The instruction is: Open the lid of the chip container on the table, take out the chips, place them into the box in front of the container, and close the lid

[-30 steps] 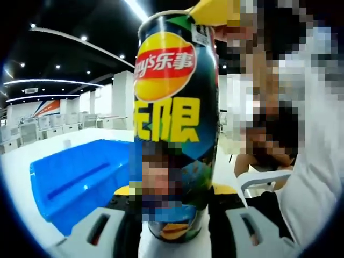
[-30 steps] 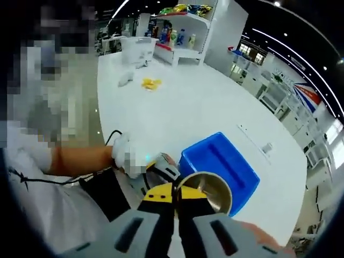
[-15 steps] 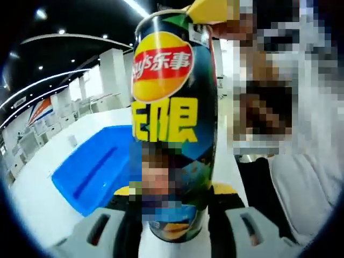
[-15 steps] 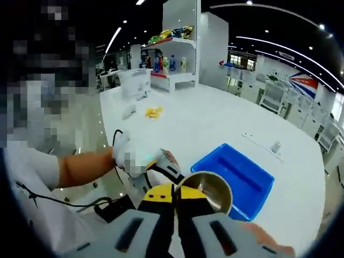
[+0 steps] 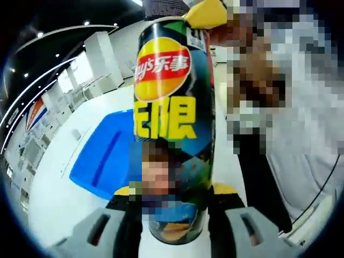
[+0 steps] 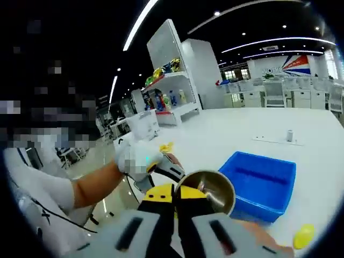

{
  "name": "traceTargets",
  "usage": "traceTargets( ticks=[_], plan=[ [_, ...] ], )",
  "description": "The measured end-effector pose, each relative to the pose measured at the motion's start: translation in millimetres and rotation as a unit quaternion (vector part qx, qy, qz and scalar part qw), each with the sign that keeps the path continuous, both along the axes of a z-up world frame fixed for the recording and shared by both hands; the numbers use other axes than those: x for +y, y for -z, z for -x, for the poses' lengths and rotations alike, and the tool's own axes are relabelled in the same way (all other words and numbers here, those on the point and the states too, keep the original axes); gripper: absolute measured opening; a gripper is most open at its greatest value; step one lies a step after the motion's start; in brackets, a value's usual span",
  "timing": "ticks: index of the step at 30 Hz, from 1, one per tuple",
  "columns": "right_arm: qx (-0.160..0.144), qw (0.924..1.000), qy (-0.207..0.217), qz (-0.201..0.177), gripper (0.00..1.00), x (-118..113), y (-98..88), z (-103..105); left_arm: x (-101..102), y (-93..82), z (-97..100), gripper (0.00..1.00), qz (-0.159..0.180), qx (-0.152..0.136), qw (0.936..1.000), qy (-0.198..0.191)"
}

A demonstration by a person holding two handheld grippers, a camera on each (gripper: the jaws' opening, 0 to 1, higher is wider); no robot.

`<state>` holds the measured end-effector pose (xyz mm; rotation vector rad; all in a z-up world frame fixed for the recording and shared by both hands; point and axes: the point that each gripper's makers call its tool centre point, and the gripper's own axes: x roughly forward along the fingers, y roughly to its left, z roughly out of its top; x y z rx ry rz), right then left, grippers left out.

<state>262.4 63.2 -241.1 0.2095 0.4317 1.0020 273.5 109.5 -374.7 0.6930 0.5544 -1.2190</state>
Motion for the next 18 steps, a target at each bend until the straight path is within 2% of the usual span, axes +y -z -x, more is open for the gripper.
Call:
traceTargets(
  ticks=[5, 8, 10, 15, 18],
  plan=[
    [0.017, 0.9994, 0.006, -0.031, 0.00, -7.0, 10.4, -3.6, 1.6, 6.3, -0.8, 0.48, -0.035, 0.012, 0.9993, 0.008],
    [0.030, 0.9984, 0.005, -0.047, 0.00, -9.2, 21.1, -1.8, 4.7, 15.4, 2.4, 0.48, -0.077, 0.015, 0.9968, 0.013],
    [0.030, 0.9979, 0.005, -0.057, 0.00, -10.4, 27.4, 1.3, 5.7, 20.2, 3.5, 0.48, -0.100, 0.012, 0.9947, 0.017],
    [0.034, 0.9955, 0.013, -0.088, 0.00, -17.8, 44.3, 2.3, 9.3, 34.4, 4.5, 0.48, -0.136, 0.024, 0.9900, 0.028],
    [0.035, 0.9941, 0.010, -0.102, 0.00, -23.2, 58.8, 2.1, 10.6, 41.1, 2.6, 0.48, -0.157, 0.020, 0.9869, 0.034]
  ],
)
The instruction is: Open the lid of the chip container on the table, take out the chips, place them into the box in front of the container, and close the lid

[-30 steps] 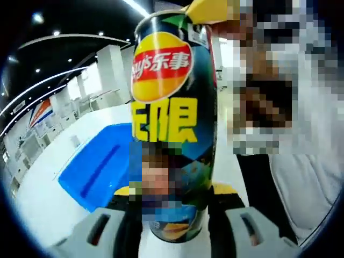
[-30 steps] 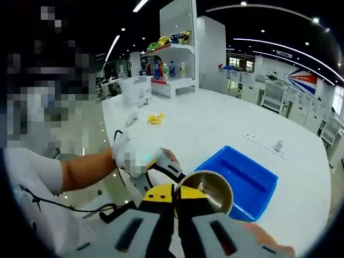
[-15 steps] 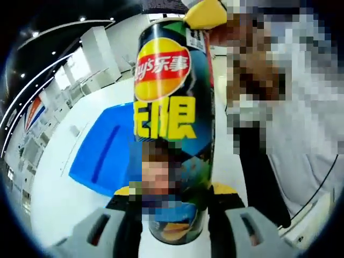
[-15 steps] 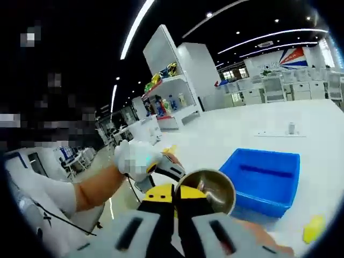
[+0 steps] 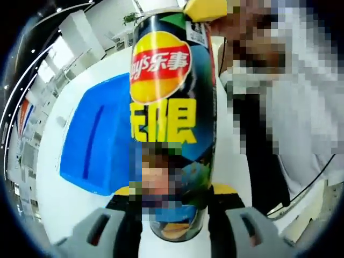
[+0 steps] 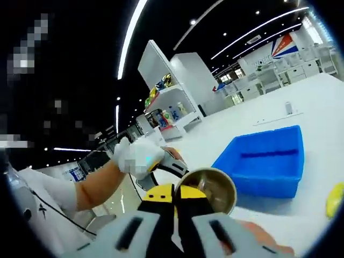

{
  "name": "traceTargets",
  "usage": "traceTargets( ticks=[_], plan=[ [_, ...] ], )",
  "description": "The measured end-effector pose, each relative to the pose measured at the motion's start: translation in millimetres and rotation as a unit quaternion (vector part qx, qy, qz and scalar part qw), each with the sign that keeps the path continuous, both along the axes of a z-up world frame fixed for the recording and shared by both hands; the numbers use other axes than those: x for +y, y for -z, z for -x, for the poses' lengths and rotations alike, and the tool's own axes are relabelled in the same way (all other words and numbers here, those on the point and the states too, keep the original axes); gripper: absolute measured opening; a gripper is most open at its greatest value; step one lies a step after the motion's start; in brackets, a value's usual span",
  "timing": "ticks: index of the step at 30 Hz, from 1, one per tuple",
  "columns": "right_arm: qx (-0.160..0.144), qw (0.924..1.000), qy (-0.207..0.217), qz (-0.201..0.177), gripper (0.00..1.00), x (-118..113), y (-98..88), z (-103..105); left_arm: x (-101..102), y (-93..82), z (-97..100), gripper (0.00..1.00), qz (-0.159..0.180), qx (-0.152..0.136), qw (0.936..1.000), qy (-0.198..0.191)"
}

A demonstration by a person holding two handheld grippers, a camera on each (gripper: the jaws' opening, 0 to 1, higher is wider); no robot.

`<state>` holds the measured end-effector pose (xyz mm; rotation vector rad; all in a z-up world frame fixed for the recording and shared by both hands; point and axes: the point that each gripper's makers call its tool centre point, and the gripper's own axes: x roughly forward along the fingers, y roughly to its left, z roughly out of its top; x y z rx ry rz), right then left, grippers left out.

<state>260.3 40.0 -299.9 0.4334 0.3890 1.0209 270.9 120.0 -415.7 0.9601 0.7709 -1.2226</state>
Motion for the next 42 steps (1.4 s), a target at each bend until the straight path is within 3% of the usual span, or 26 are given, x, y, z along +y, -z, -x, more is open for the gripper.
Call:
traceTargets(
  ticks=[6, 12, 17, 28, 42],
  plan=[
    [0.029, 0.9982, -0.007, -0.052, 0.00, -10.3, 16.5, 1.0, -0.9, 5.5, 0.8, 0.48, -0.026, 0.002, 0.9996, 0.006],
    [0.028, 0.9976, -0.026, -0.058, 0.00, -14.6, 32.1, 8.2, 0.9, 8.9, 4.3, 0.48, -0.035, 0.009, 0.9993, 0.005],
    [0.056, 0.9961, -0.027, -0.063, 0.00, -18.3, 49.2, 9.7, 2.7, 11.9, 5.5, 0.48, -0.049, 0.010, 0.9988, 0.003],
    [0.081, 0.9936, -0.026, -0.075, 0.01, -26.1, 65.0, 13.2, -0.4, 14.9, 6.4, 0.48, -0.057, 0.011, 0.9983, 0.007],
    [0.110, 0.9920, -0.013, -0.060, 0.03, -32.3, 93.7, 9.9, -0.3, 21.8, 9.5, 0.48, -0.074, 0.011, 0.9972, 0.010]
  ],
)
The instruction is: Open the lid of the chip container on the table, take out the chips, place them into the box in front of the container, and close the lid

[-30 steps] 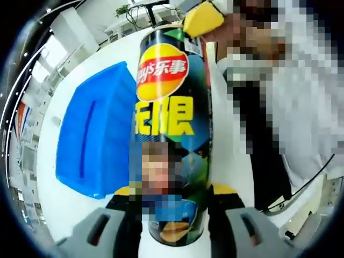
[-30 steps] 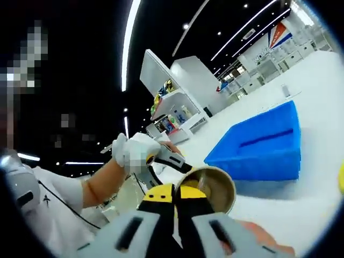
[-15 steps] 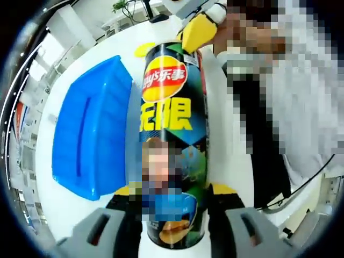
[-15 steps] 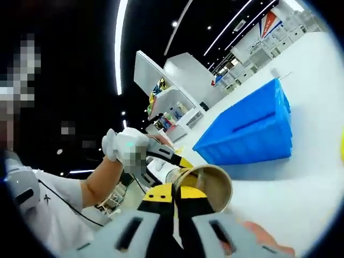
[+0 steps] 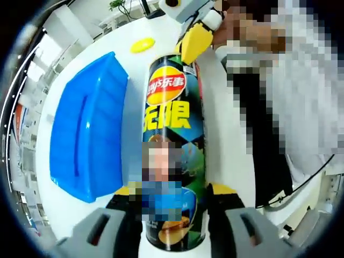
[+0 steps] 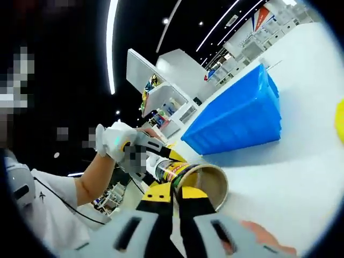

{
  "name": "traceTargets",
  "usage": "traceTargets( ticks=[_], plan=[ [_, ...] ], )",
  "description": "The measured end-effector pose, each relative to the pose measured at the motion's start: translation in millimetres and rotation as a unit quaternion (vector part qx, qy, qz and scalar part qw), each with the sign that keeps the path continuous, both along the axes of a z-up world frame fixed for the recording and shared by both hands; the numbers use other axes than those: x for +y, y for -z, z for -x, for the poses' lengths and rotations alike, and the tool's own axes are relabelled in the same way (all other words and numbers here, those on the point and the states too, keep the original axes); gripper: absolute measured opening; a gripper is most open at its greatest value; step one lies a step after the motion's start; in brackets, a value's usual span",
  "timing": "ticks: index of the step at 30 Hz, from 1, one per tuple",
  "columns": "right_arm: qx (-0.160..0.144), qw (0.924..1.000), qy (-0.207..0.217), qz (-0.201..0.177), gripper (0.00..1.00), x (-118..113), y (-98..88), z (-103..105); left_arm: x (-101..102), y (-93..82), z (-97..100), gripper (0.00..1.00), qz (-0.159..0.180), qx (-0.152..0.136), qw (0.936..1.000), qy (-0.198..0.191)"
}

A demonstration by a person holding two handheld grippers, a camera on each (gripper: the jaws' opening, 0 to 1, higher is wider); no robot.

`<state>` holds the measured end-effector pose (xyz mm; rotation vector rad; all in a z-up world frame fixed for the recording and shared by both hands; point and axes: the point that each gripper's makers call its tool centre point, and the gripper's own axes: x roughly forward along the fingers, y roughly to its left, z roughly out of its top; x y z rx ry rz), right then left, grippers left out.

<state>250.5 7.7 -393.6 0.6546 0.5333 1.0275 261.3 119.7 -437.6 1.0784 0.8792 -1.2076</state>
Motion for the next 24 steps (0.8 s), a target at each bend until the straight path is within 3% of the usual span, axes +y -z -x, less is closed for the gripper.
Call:
traceTargets(
  ticks=[2, 7, 8, 9, 11, 12, 14, 15, 17, 20, 24],
  plan=[
    [-0.007, 1.0000, 0.001, -0.004, 0.03, 0.7, -0.1, -0.2, 0.0, 0.5, 0.6, 0.48, -0.001, 0.004, 1.0000, 0.000],
    [-0.070, 0.9973, 0.000, 0.022, 0.07, 0.0, -1.0, -0.7, 0.2, 1.1, 0.3, 0.48, -0.003, 0.008, 1.0000, -0.004],
    [-0.100, 0.9933, -0.025, 0.053, 0.09, -0.8, 2.8, 7.5, -0.2, 1.0, -0.1, 0.48, -0.002, 0.009, 0.9999, -0.005],
    [-0.118, 0.9908, -0.037, 0.055, 0.11, -1.5, 0.8, 12.8, -0.4, 1.2, 0.1, 0.48, -0.003, 0.009, 0.9999, -0.005],
    [-0.114, 0.9915, -0.034, 0.053, 0.19, -12.8, -2.8, 16.0, -0.1, 1.4, -0.3, 0.48, -0.004, 0.008, 0.9999, -0.005],
    [-0.118, 0.9920, -0.020, 0.041, 0.18, -24.8, -9.8, 12.6, -0.3, 1.4, -0.5, 0.48, -0.005, 0.009, 0.9999, -0.004],
    [-0.098, 0.9950, 0.017, 0.012, 0.12, -47.2, -17.9, 1.4, -0.4, 1.5, -0.4, 0.48, -0.005, 0.009, 0.9999, -0.003],
    [-0.091, 0.9955, 0.025, 0.015, 0.11, -55.2, -16.0, -2.9, -0.5, 1.5, -0.4, 0.48, -0.005, 0.009, 0.9999, -0.004],
    [-0.044, 0.9981, 0.036, 0.025, 0.10, -65.9, -4.3, -11.3, -1.0, 1.5, -0.8, 0.48, -0.001, 0.010, 0.9999, -0.004],
    [-0.021, 0.9970, 0.027, 0.069, 0.09, -61.4, 13.2, -15.8, -3.0, 0.8, -1.1, 0.48, 0.011, 0.009, 0.9999, -0.004],
    [0.017, 0.9979, -0.002, 0.062, 0.09, -47.2, 14.9, -14.5, -3.0, 1.2, -1.7, 0.48, 0.007, 0.005, 1.0000, -0.003]
  ],
)
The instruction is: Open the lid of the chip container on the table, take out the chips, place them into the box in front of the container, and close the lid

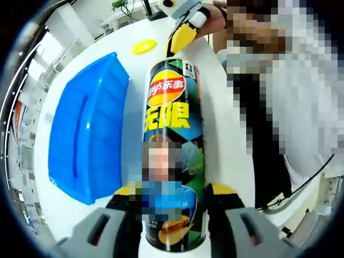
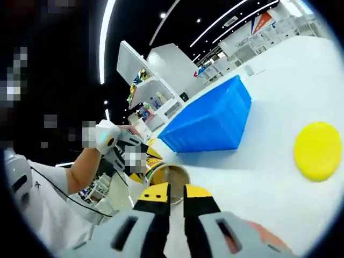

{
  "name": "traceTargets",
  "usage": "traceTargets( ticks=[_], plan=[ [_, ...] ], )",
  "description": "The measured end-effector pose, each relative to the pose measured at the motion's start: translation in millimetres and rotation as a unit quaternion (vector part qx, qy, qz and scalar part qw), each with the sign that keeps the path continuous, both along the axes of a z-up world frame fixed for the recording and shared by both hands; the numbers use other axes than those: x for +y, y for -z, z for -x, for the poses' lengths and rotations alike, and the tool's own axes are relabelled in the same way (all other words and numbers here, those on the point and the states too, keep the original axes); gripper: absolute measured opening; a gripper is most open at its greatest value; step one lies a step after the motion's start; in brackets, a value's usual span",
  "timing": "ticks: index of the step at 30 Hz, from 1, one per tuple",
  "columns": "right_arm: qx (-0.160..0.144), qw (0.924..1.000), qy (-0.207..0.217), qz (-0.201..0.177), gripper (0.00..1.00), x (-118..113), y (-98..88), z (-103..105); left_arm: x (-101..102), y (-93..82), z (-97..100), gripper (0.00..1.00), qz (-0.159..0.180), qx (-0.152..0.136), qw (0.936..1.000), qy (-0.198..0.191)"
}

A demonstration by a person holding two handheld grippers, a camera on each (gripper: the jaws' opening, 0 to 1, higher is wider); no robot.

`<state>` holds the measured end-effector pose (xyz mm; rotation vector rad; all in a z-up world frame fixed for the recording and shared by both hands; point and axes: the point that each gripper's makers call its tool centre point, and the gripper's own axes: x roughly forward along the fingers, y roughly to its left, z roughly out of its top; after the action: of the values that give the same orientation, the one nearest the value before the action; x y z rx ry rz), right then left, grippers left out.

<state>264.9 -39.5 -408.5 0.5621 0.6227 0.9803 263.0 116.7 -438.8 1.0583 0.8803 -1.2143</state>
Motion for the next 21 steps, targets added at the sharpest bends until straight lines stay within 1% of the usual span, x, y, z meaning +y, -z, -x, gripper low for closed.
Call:
traceTargets(
  ticks=[2, 3, 4, 5, 6, 7, 9, 12, 15, 17, 18, 20, 21],
  plan=[
    [0.006, 0.9993, -0.034, 0.012, 0.10, 9.6, 1.3, 6.1, 0.5, 0.1, -0.4, 0.48, -0.003, -0.001, 1.0000, 0.000],
    [0.005, 0.9984, -0.044, 0.035, 0.10, 10.6, 6.2, 3.9, 0.7, 0.1, -0.7, 0.48, -0.004, -0.001, 1.0000, 0.000],
    [-0.002, 0.9979, -0.047, 0.045, 0.11, 11.7, 7.5, 2.5, 0.8, 0.2, -0.6, 0.48, -0.004, -0.001, 1.0000, 0.000],
    [0.005, 0.9976, -0.051, 0.046, 0.11, 14.2, 7.1, 1.9, 1.1, 0.0, -0.9, 0.48, -0.004, -0.001, 1.0000, 0.000],
    [0.009, 0.9975, -0.055, 0.043, 0.12, 15.5, 6.2, 1.4, 1.2, 0.0, -0.7, 0.48, -0.003, -0.001, 1.0000, 0.001],
    [0.023, 0.9970, -0.067, 0.031, 0.12, 18.1, 3.9, 4.0, 1.3, -0.2, -1.0, 0.48, -0.002, -0.001, 1.0000, 0.001],
    [0.029, 0.9963, -0.077, 0.021, 0.13, 21.2, 1.0, 2.9, 1.3, -0.2, -0.9, 0.48, 0.000, -0.001, 1.0000, 0.000],
    [0.036, 0.9952, -0.088, 0.021, 0.15, 24.0, 0.6, 1.9, 1.1, -0.3, -0.9, 0.48, 0.001, 0.001, 1.0000, 0.001],
    [0.045, 0.9944, -0.091, 0.028, 0.15, 25.6, 4.2, -5.9, 1.1, -0.2, -0.6, 0.48, -0.001, 0.001, 1.0000, 0.002],
    [0.062, 0.9923, -0.105, 0.024, 0.14, 27.7, 5.3, -3.8, 1.0, -0.1, 0.1, 0.48, -0.003, 0.001, 1.0000, 0.004],
    [0.077, 0.9902, -0.115, 0.016, 0.13, 28.4, 5.0, -1.1, 1.0, -0.1, 0.4, 0.48, -0.003, 0.001, 1.0000, 0.006],
    [0.098, 0.9868, -0.128, 0.007, 0.12, 29.9, 6.9, -0.2, 0.9, 0.0, 1.1, 0.48, -0.005, 0.000, 1.0000, 0.008],
    [0.103, 0.9860, -0.131, 0.010, 0.12, 30.7, 10.1, -1.9, 1.0, 0.1, 1.7, 0.48, -0.006, 0.000, 0.9999, 0.009]
  ],
)
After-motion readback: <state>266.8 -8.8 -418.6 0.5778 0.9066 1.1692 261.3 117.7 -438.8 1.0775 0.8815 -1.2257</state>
